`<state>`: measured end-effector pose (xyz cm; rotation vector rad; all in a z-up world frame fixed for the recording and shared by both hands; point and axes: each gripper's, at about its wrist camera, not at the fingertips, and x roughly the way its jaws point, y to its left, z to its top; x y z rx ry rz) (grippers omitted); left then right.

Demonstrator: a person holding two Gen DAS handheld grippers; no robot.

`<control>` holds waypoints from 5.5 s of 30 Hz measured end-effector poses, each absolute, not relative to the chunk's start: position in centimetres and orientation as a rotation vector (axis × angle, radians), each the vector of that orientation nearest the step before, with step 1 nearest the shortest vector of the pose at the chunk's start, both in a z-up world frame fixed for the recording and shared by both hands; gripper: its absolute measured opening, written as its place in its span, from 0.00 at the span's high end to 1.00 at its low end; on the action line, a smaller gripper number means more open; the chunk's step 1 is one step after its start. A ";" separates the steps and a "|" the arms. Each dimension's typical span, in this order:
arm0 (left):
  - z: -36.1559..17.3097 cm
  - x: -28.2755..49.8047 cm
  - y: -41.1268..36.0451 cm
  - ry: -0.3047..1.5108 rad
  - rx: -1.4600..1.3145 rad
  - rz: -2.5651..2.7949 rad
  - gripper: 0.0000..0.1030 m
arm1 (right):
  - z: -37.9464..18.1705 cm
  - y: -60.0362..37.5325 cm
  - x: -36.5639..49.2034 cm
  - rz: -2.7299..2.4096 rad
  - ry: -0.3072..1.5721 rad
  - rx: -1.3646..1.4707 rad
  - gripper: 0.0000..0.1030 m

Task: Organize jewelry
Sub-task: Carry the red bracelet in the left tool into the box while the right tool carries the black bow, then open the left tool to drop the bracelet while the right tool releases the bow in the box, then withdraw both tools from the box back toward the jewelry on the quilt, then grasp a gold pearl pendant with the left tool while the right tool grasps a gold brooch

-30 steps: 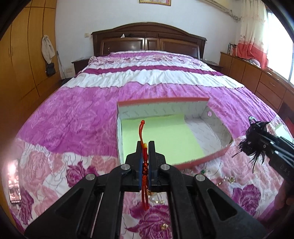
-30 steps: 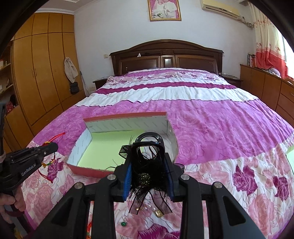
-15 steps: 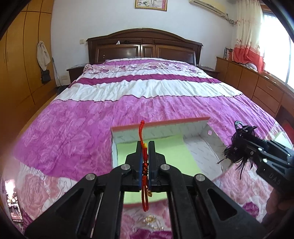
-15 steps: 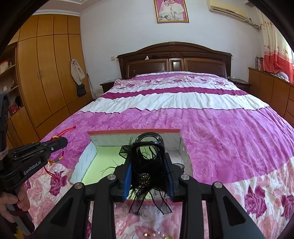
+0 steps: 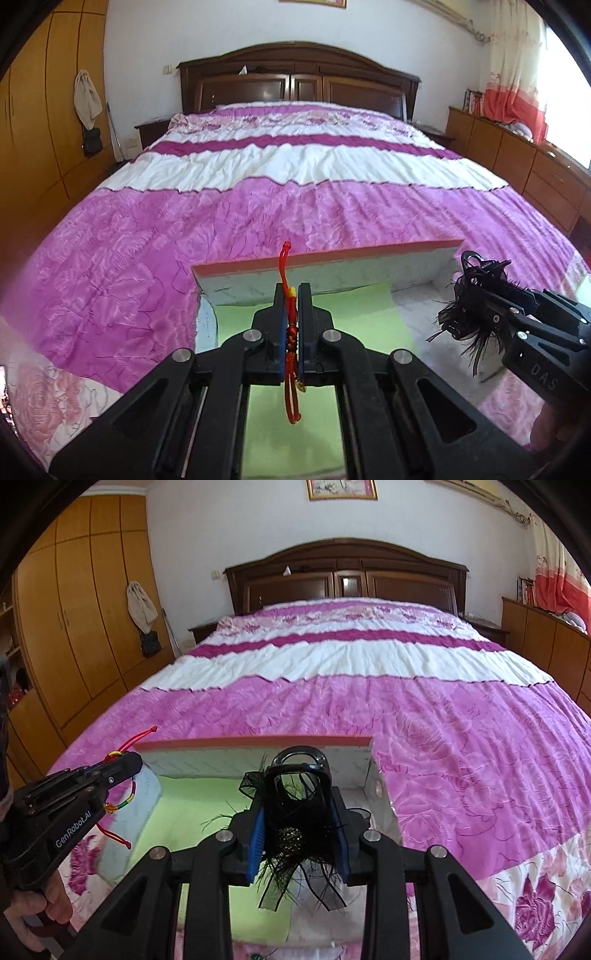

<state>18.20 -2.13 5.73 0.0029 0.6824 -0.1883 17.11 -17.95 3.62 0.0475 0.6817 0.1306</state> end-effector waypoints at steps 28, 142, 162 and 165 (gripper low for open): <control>0.2 22.6 -2.4 0.886 0.041 -0.108 0.86 | -2.0 -16.9 21.8 0.069 0.826 0.028 0.53; -2.6 7.7 0.9 0.988 -0.036 -0.231 0.89 | -5.1 -21.9 4.2 0.047 0.954 0.131 0.71; -1.9 6.9 0.7 0.968 -0.013 -0.220 0.89 | -5.0 -20.3 3.7 0.021 0.949 0.044 0.82; -1.4 6.6 0.7 0.957 -0.008 -0.223 0.89 | -4.7 -20.5 3.4 0.024 0.937 0.060 0.82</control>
